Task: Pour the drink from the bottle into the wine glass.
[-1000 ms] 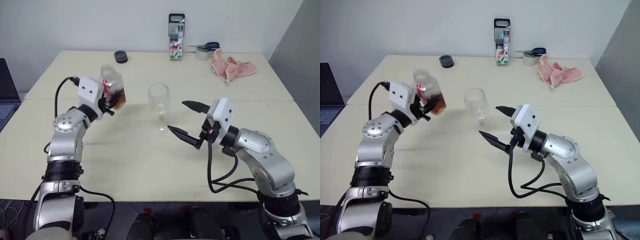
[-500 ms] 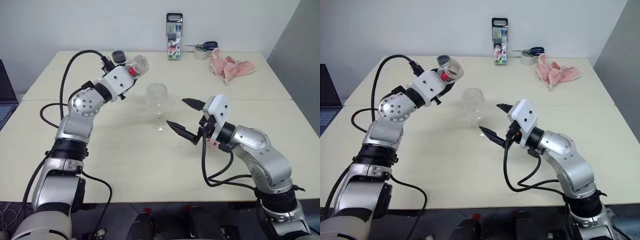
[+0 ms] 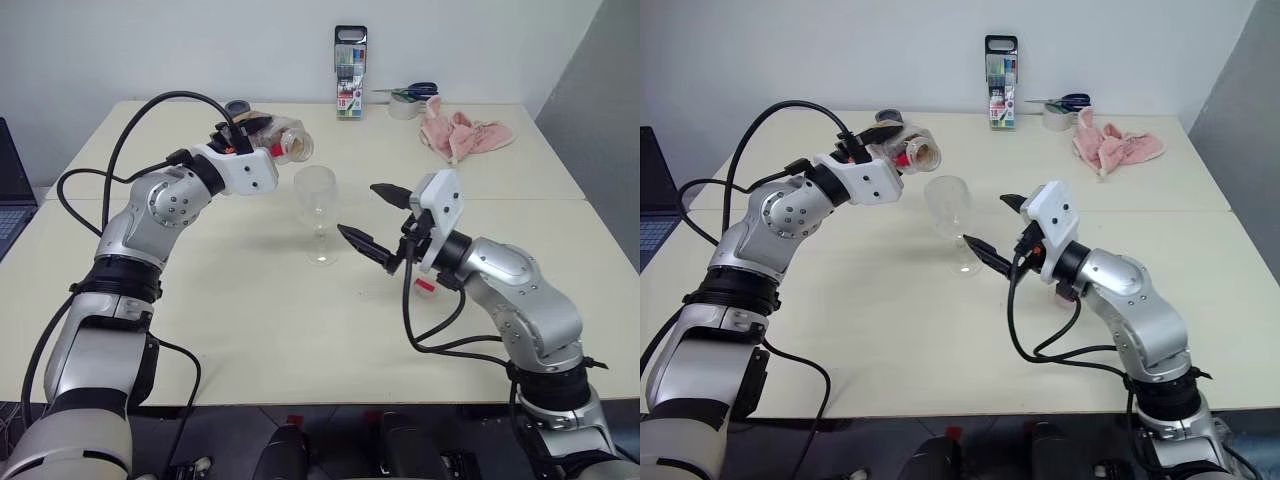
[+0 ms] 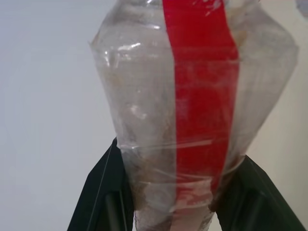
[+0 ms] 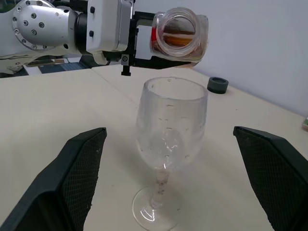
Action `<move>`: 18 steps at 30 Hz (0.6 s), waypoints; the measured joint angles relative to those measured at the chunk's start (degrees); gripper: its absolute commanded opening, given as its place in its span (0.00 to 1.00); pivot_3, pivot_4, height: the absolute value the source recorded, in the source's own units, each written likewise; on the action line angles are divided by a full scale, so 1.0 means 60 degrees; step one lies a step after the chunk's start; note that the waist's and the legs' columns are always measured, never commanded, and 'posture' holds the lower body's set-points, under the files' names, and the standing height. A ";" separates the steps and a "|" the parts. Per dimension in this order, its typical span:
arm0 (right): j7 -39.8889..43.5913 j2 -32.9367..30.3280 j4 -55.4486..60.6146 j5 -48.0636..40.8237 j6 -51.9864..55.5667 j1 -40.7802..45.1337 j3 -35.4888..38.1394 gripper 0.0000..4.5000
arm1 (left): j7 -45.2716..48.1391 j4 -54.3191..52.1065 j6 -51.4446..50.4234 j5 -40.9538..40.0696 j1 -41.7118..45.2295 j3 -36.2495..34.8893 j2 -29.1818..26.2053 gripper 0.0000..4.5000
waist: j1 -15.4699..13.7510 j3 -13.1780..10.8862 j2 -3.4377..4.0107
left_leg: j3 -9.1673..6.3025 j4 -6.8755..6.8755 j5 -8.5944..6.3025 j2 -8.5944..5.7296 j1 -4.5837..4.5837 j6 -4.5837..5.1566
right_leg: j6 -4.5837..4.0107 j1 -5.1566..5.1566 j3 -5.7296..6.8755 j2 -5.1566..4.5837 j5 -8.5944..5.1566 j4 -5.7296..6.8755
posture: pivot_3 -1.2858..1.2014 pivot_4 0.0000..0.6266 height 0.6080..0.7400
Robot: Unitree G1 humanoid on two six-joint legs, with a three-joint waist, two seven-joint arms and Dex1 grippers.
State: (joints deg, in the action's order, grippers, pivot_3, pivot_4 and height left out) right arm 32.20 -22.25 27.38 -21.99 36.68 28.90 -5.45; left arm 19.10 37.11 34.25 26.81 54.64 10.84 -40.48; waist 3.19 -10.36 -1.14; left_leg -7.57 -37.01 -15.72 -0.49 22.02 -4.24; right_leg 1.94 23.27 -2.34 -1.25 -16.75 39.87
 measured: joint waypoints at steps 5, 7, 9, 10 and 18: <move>0.0335 -0.0487 0.0276 -0.0614 0.0345 0.0038 0.0349 1.00 | -0.0380 0.0271 0.0372 0.0505 0.0186 0.0102 -0.0072 0.38 | 0.0008 0.0000 0.0000 | 0.0001 0.0000 0.0000 0.0002 0.0000 0.0001 | 0.0000 0.0000 0.0001 0.0002 0.0000 0.0002 | 0.52 0.24 1.00; 0.0416 -0.0625 0.0323 -0.0718 0.0465 0.0084 0.0352 1.00 | -0.0541 0.0327 0.0497 0.0702 0.0276 0.0223 -0.0088 0.38 | 0.0010 0.0000 0.0000 | 0.0001 0.0000 0.0000 0.0002 0.0000 0.0001 | 0.0000 0.0000 0.0001 0.0002 0.0000 0.0003 | 0.52 0.24 1.00; 0.0431 -0.0675 0.0377 -0.0773 0.0515 0.0091 0.0351 1.00 | -0.0743 0.0501 0.0639 0.0923 0.0392 0.0320 -0.0122 0.38 | 0.0011 0.0000 0.0000 | 0.0003 0.0000 0.0000 0.0002 -0.0001 0.0001 | 0.0000 0.0000 0.0000 0.0002 0.0000 0.0003 | 0.52 0.24 1.00; 0.0430 -0.0686 0.0399 -0.0776 0.0519 0.0089 0.0351 1.00 | -0.0887 0.0605 0.0688 0.1031 0.0428 0.0389 -0.0142 0.38 | 0.0014 0.0000 0.0000 | 0.0003 0.0000 -0.0001 0.0002 -0.0001 0.0001 | 0.0000 0.0000 -0.0001 0.0001 0.0000 0.0004 | 0.52 0.24 1.00; 0.0435 -0.0700 0.0431 -0.0770 0.0489 -0.0120 0.0341 1.00 | -0.1604 0.1141 0.1031 0.1712 0.0774 0.0660 -0.0243 0.38 | 0.0009 -0.0001 -0.0001 | 0.0001 -0.0002 0.0000 0.0000 0.0004 0.0001 | 0.0000 0.0001 0.0002 0.0001 0.0000 0.0004 | 0.52 0.24 1.00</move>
State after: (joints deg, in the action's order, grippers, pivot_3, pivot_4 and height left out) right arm 34.81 -26.45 29.96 -26.61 39.62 28.18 -3.41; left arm 9.48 43.95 40.43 37.08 59.28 14.80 -41.94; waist 3.24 -10.36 -1.14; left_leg -7.57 -37.03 -15.72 -0.48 22.04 -4.23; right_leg 1.94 23.28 -2.33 -1.25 -16.75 39.89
